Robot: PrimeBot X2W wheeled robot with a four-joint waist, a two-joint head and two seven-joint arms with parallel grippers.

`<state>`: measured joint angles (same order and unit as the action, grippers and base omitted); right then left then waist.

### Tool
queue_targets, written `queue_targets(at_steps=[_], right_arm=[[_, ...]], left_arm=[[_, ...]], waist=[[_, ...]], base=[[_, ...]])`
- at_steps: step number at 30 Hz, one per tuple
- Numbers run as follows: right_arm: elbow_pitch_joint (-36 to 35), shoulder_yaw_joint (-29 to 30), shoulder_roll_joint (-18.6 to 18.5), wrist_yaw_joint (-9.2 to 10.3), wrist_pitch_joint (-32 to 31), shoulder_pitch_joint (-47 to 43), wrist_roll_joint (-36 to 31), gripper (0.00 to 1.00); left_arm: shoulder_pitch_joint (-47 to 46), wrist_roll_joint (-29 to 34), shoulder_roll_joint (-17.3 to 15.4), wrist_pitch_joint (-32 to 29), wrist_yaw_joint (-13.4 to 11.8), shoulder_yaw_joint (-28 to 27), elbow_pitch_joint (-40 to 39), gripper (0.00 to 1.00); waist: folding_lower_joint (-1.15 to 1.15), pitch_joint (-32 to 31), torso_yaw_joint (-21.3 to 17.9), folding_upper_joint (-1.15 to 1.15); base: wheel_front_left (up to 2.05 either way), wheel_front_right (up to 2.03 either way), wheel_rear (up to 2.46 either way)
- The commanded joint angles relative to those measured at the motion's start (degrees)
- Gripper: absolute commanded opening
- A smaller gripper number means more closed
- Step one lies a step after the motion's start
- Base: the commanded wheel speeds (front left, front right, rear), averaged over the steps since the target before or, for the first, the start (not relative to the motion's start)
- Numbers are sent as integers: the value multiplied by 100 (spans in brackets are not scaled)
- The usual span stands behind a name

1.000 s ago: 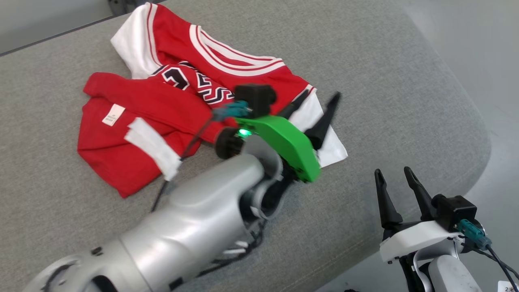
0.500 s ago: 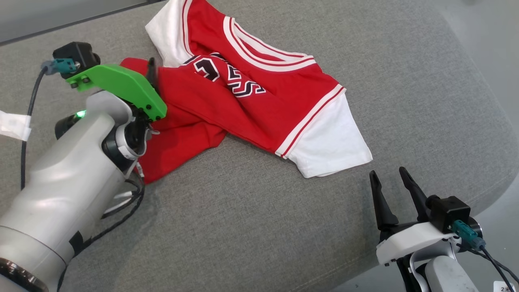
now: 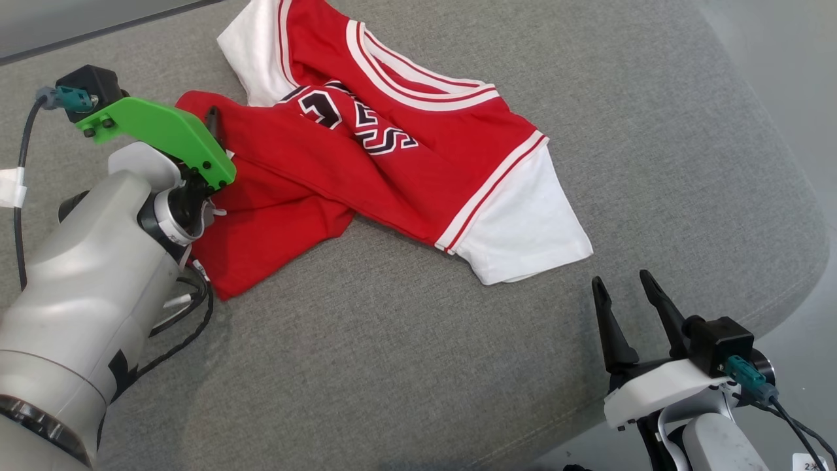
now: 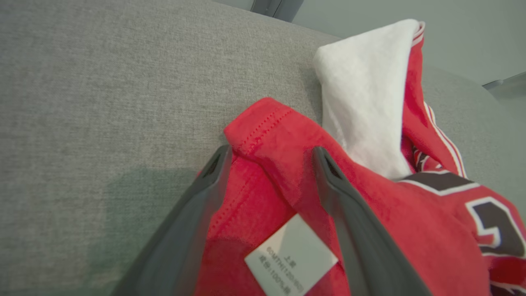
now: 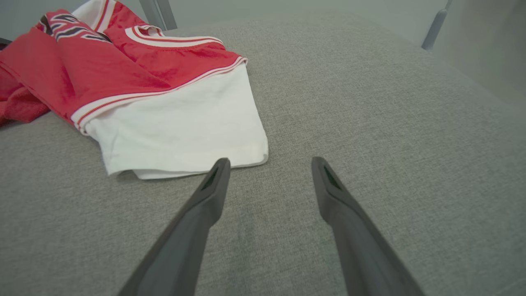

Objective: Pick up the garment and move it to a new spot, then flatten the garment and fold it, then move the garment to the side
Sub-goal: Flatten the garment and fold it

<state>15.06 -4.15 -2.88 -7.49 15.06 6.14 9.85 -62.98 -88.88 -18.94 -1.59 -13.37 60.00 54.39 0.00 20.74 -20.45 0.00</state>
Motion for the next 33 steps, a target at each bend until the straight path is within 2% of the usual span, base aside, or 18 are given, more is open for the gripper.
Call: queue_targets(at_steps=[1, 13, 21, 22, 23, 24, 25, 30, 33], right_arm=[[-8, -2, -6, 0, 17, -24, -35, 100], [14, -72, -7, 0, 17, 68, 10, 100], [28, -70, -6, 0, 17, 85, 47, 100], [30, -68, -6, 0, 17, 84, 47, 100], [28, -66, -6, 0, 17, 83, 47, 100], [25, -60, -6, 0, 17, 85, 49, 100], [21, -55, -6, 0, 17, 86, 51, 100], [6, 25, -7, 0, 17, 38, 20, 100], [-13, 148, -7, 0, 17, -44, -5, 100]], left_arm=[[-79, 23, 24, 29, 42, 4, 85, 100], [-288, 90, 233, 31, 341, -1, 660, 100], [-343, 115, 326, -52, 428, 21, 972, 100], [-346, 111, 340, -61, 449, 17, 1000, 96], [-347, 109, 358, -69, 470, 15, 1027, 45], [-355, 114, 375, -53, 490, 16, 1048, 13], [-369, 124, 394, -30, 523, 18, 1066, 0], [-443, 144, 494, 164, 711, -19, 1119, 0], [-531, 209, 597, 563, 917, -54, 1023, 0]], waist=[[0, 9, -2, 0], [0, 81, -65, 0], [0, 121, -108, 0], [0, 122, -109, 0], [0, 125, -108, 0], [0, 128, -105, 0], [0, 130, -101, 0], [0, 91, 8, 0], [0, 23, 188, 0]], base=[[0, 0, 0], [0, 0, 0], [0, 0, 0], [0, 0, 0], [0, 0, 0], [0, 0, 0], [0, 0, 0], [0, 0, 0], [0, 0, 0]])
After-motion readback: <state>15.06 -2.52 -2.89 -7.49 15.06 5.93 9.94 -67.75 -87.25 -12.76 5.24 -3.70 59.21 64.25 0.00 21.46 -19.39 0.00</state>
